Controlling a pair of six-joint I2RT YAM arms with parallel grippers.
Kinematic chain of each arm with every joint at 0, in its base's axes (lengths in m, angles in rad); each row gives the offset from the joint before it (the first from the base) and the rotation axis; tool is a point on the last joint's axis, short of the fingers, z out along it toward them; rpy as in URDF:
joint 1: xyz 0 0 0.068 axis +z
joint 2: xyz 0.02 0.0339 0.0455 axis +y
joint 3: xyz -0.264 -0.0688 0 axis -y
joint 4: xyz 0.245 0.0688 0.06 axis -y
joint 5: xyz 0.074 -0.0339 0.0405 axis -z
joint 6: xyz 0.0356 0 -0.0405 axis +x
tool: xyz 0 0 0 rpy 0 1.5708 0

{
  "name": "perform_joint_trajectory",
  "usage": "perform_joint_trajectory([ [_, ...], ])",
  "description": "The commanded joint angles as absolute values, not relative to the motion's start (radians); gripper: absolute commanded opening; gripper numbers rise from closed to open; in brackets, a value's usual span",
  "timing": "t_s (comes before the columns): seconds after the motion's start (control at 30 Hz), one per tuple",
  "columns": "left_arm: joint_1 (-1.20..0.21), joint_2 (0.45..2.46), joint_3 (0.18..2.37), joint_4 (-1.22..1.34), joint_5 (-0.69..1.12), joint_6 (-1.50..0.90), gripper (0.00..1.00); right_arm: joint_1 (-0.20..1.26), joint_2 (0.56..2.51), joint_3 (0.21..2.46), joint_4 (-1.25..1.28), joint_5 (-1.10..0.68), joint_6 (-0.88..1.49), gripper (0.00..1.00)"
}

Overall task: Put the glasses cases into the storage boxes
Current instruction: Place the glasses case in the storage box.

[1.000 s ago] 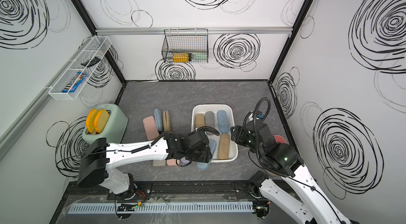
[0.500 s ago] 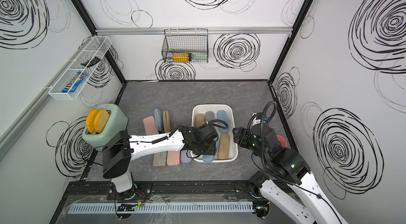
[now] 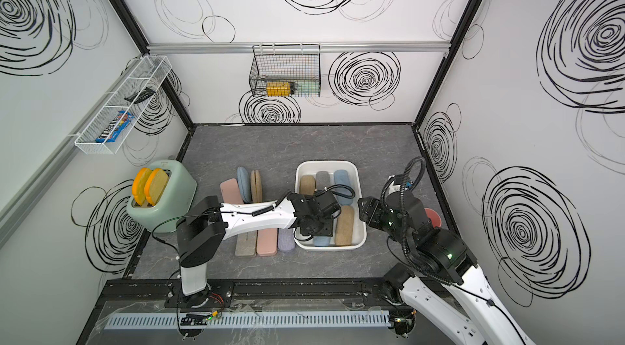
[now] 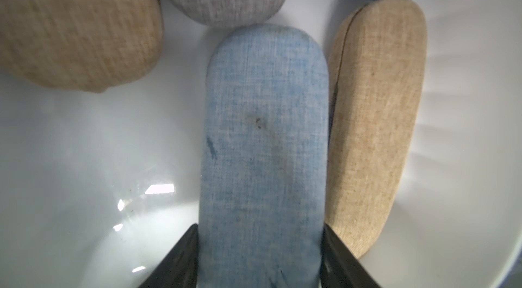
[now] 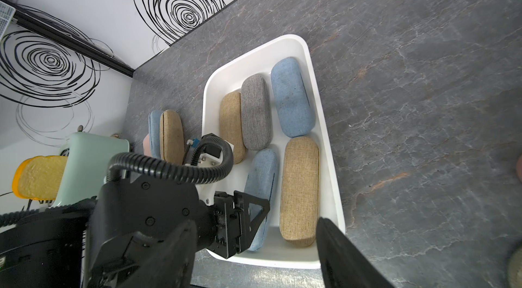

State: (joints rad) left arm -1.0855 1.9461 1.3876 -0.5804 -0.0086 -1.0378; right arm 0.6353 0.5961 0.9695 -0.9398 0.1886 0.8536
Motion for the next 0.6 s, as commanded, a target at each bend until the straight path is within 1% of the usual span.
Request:
perform_joint_trajectory([
  [0.0, -1.081, 1.975, 1.423, -0.543, -0.013, -1.057, 0.40, 0.631, 0.586, 0.962, -0.968, 0.195, 0.867, 0.71],
  [0.07, -1.086, 1.986, 1.433, -0.530, -0.009, -1.069, 0.42, 0.631, 0.584, 0.959, -0.971, 0.196, 0.868, 0.71],
  [0.13, -1.092, 1.994, 1.442, -0.515, 0.001, -1.078, 0.48, 0.631, 0.583, 0.959, -0.972, 0.198, 0.871, 0.71],
  [0.2, -1.099, 1.999, 1.454, -0.510, 0.001, -1.085, 0.62, 0.631, 0.585, 0.956, -0.973, 0.198, 0.871, 0.71],
  [0.27, -1.104, 2.006, 1.464, -0.508, 0.005, -1.085, 0.71, 0.631, 0.586, 0.954, -0.974, 0.199, 0.872, 0.71],
  [0.3, -1.106, 2.011, 1.467, -0.507, 0.007, -1.083, 0.74, 0.631, 0.586, 0.954, -0.973, 0.198, 0.874, 0.71],
  [0.5, -1.111, 2.005, 1.463, -0.488, 0.007, -1.085, 0.84, 0.631, 0.586, 0.963, -0.977, 0.192, 0.874, 0.71],
  [0.57, -1.115, 1.998, 1.465, -0.484, 0.009, -1.085, 0.85, 0.631, 0.589, 0.966, -0.977, 0.187, 0.874, 0.71],
])
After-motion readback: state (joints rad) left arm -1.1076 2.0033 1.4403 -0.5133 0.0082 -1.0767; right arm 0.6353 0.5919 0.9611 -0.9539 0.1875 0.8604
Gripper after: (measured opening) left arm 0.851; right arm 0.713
